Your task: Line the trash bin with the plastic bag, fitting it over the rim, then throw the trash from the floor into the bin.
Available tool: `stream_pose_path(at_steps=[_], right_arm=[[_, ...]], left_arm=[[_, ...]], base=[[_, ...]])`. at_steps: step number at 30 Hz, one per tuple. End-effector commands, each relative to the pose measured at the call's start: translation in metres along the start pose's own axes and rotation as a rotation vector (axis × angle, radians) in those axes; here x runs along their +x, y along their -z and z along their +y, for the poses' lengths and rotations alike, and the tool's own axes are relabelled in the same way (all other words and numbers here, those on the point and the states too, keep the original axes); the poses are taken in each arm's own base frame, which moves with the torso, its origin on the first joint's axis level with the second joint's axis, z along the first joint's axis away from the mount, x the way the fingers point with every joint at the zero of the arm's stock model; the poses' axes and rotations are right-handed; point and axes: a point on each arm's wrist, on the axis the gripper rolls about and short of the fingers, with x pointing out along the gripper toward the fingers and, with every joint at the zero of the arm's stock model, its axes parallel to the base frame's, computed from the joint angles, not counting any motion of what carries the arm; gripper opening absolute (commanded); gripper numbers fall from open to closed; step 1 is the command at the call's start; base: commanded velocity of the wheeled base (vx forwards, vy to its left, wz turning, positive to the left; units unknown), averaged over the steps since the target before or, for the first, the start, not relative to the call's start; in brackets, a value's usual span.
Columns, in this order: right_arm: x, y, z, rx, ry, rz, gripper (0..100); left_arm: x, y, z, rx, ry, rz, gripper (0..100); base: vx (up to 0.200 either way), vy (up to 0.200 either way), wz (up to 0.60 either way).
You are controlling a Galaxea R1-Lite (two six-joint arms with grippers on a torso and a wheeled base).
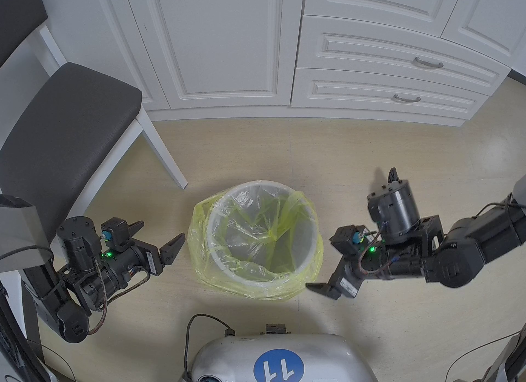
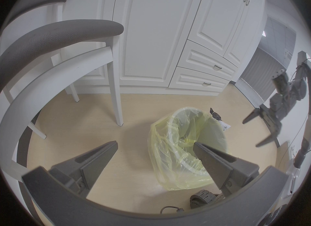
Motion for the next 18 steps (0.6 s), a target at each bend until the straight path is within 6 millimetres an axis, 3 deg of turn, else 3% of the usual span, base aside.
stream_pose_path(at_steps=[1, 2, 4, 6, 14, 16, 17, 18], right_arm=[[0.025, 0.034, -0.057, -0.017, 0.099, 0.097, 100], [0.031, 0.045, -0.067, -0.036, 0.103, 0.124, 100], [0.031, 0.045, -0.067, -0.036, 0.103, 0.124, 100], [0.051, 0.061, -0.078, -0.049, 0.092, 0.171, 100], [0.105, 0.066, -0.079, 0.093, 0.079, 0.171, 100], [0.107, 0.066, -0.079, 0.103, 0.077, 0.171, 100], [0.13, 0.072, -0.087, 0.176, 0.087, 0.157, 100], [0.131, 0.073, -0.087, 0.179, 0.087, 0.157, 100]], left_arm=[[0.0, -0.001, 0.0, -0.001, 0.001, -0.003, 100], [0.0, 0.0, 0.0, 0.0, 0.003, -0.001, 100], [0.0, 0.0, 0.0, 0.0, 0.003, -0.001, 100], [0.0, 0.001, -0.001, 0.0, 0.004, 0.005, 100], [0.002, 0.002, -0.001, -0.007, 0.005, 0.008, 100], [0.002, 0.002, -0.001, -0.007, 0.005, 0.008, 100], [0.002, 0.004, -0.001, -0.009, 0.005, 0.014, 100], [0.002, 0.004, -0.001, -0.009, 0.005, 0.014, 100]], base=[[0.0, 0.0, 0.0], [0.0, 0.0, 0.0], [0.0, 0.0, 0.0], [0.0, 0.0, 0.0], [0.0, 0.0, 0.0], [0.0, 0.0, 0.0], [0.0, 0.0, 0.0], [0.0, 0.0, 0.0]])
